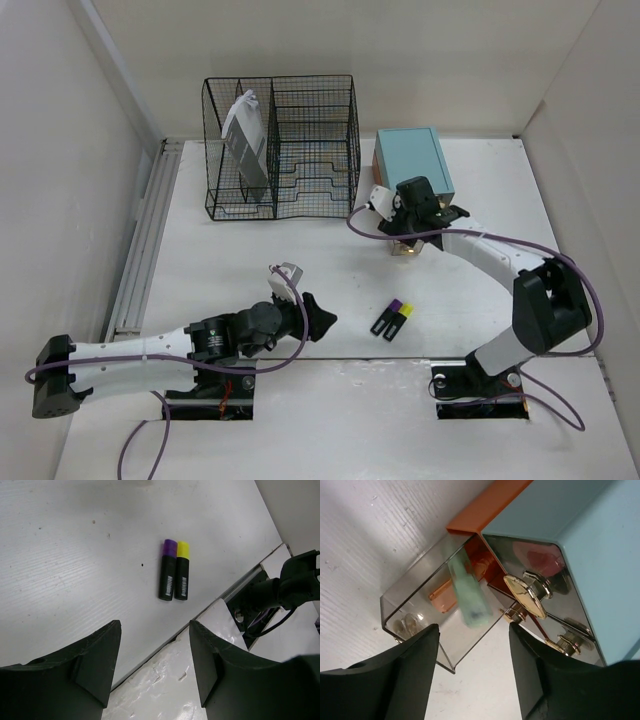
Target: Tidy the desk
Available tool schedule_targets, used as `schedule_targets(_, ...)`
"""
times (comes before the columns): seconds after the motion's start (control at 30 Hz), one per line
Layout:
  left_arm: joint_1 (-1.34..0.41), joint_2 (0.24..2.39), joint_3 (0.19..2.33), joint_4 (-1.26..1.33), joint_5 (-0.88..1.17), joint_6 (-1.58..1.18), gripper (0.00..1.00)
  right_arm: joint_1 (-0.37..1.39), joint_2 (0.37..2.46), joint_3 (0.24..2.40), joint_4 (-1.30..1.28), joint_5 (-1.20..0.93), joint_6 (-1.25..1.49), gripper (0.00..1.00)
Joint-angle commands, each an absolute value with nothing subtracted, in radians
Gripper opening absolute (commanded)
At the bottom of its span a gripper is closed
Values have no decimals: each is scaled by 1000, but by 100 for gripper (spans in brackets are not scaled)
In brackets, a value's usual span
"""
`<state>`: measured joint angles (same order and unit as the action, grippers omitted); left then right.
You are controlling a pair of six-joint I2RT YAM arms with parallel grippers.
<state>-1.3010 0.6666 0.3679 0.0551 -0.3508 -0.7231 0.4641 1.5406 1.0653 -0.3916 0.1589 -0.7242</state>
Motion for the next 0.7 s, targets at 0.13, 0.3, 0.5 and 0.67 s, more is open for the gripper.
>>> schedule_targets(0.13,-1305,663,359,94,-350,-733,53,428,1428,1092,-376,5,-698,27)
schedule_targets(0.3,-1305,672,359,94,-350,-733,53,400,1379,1080,-609,-309,-991,4)
schedule_targets(0.5,-1305,672,359,104,-350,-733,53,400,1434,1071,-747,-319,-1107,0)
schedule_targets(0.67,-1305,672,368,104,-350,-733,53,400,1447,1009,-618,-239,-1062,0)
